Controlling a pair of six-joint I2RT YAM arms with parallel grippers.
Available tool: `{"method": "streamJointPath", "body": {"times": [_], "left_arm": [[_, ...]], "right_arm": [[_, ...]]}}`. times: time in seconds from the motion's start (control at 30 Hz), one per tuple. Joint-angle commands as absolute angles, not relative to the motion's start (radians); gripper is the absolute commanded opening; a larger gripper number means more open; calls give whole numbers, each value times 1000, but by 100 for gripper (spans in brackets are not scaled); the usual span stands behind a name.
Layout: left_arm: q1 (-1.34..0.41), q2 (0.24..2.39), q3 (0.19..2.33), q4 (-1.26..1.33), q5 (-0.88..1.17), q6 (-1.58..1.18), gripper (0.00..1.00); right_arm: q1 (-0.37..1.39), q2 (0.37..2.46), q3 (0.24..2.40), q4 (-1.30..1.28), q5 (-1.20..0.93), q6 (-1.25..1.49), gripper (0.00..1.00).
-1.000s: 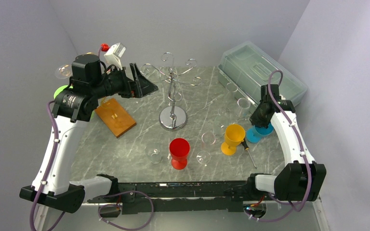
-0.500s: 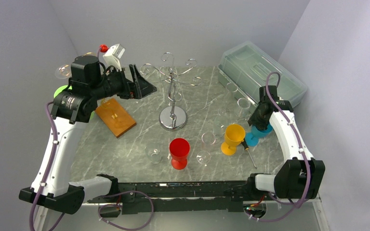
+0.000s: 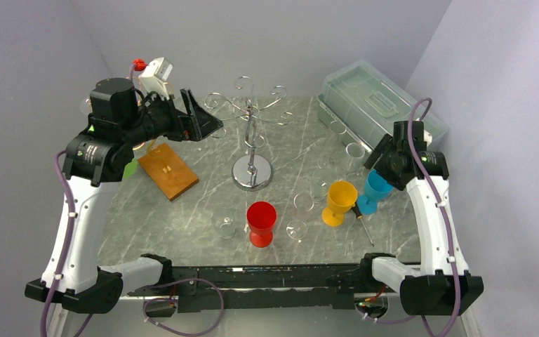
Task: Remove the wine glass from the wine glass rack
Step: Place the wine glass at the center of the board.
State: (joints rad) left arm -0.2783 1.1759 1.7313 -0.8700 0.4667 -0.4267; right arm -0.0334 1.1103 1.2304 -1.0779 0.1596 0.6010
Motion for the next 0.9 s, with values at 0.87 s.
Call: {"method": "streamJointPath", "body": {"times": [0.87], "left_arm": [[-87, 1407, 2263, -1282, -552, -240, 100]], "right_arm": [[279, 1228, 1676, -902, -20, 512, 100]]}}
